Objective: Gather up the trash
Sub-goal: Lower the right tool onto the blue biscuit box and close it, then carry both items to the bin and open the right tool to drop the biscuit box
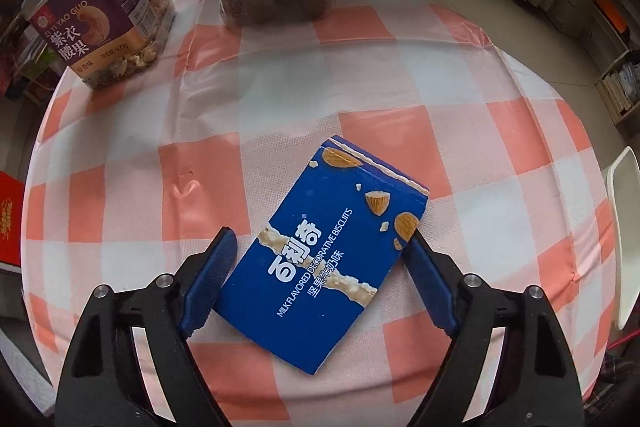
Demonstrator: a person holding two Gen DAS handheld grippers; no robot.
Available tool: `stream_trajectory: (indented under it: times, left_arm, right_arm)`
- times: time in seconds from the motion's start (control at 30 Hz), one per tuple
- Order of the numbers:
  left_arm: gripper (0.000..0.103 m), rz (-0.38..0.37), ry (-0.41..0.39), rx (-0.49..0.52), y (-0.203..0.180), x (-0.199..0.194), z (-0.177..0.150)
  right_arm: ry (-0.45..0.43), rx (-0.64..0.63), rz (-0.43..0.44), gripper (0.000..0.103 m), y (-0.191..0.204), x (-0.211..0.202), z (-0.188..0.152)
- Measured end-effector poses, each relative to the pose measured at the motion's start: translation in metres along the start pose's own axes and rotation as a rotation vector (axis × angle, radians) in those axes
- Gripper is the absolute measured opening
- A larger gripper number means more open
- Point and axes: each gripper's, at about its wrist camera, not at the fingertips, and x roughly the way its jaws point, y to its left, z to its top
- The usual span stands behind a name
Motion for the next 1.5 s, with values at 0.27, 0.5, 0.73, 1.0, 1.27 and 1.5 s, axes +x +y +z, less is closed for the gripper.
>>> stream_trajectory:
  times: [0.27,0.5,0.73,1.0,1.27,1.5]
  left_arm:
    - [0.016,-0.033,0.025,-0.023,0.006,-0.002,0.001]
    - [0.016,-0.058,0.079,0.012,-0.011,0.008,-0.008]
    - [0.016,-0.075,0.095,0.061,-0.042,0.011,-0.018]
    - [0.016,-0.084,0.114,0.109,-0.076,0.017,-0.028]
    - [0.016,-0.093,0.110,0.179,-0.119,0.019,-0.038]
    - [0.016,-0.108,0.114,0.227,-0.159,0.024,-0.048]
  right_arm:
    - [0.007,-0.231,0.163,0.054,-0.059,-0.025,-0.041]
    - [-0.016,-0.243,0.226,0.053,-0.104,-0.047,-0.074]
    - [-0.094,-0.271,0.266,0.053,-0.124,-0.096,-0.084]
    - [-0.179,-0.255,0.314,0.053,-0.164,-0.148,-0.088]
    - [-0.235,-0.179,0.305,0.053,-0.225,-0.168,-0.092]
    - [-0.274,-0.065,0.253,0.054,-0.291,-0.172,-0.089]
